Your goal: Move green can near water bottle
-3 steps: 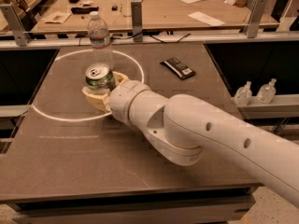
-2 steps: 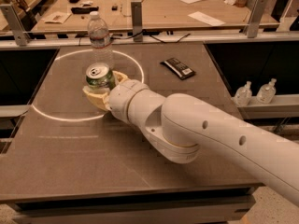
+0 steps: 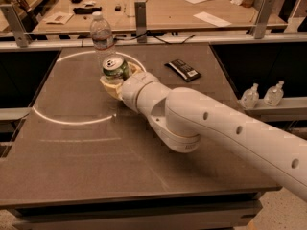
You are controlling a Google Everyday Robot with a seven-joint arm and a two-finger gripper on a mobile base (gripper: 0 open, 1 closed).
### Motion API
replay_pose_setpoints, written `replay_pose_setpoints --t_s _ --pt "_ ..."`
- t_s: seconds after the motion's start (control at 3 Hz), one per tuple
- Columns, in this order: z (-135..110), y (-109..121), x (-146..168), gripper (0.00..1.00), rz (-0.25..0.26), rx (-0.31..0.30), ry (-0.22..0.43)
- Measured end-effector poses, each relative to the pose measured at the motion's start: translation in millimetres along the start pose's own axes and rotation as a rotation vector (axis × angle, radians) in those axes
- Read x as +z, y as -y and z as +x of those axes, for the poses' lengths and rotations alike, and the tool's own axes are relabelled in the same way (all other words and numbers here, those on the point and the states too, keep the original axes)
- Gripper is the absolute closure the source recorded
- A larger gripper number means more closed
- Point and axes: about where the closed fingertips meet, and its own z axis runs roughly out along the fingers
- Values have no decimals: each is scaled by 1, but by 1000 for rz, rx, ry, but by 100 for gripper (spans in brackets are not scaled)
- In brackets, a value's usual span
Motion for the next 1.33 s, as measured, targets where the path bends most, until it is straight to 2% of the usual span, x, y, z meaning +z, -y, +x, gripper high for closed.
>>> replay_pose_setpoints --t_s 0.67,1.0,1.33 --pt "23 34 24 100 126 119 8" --pt "3 43 42 100 119 134 19" --pt "-4 44 55 100 97 145 -4"
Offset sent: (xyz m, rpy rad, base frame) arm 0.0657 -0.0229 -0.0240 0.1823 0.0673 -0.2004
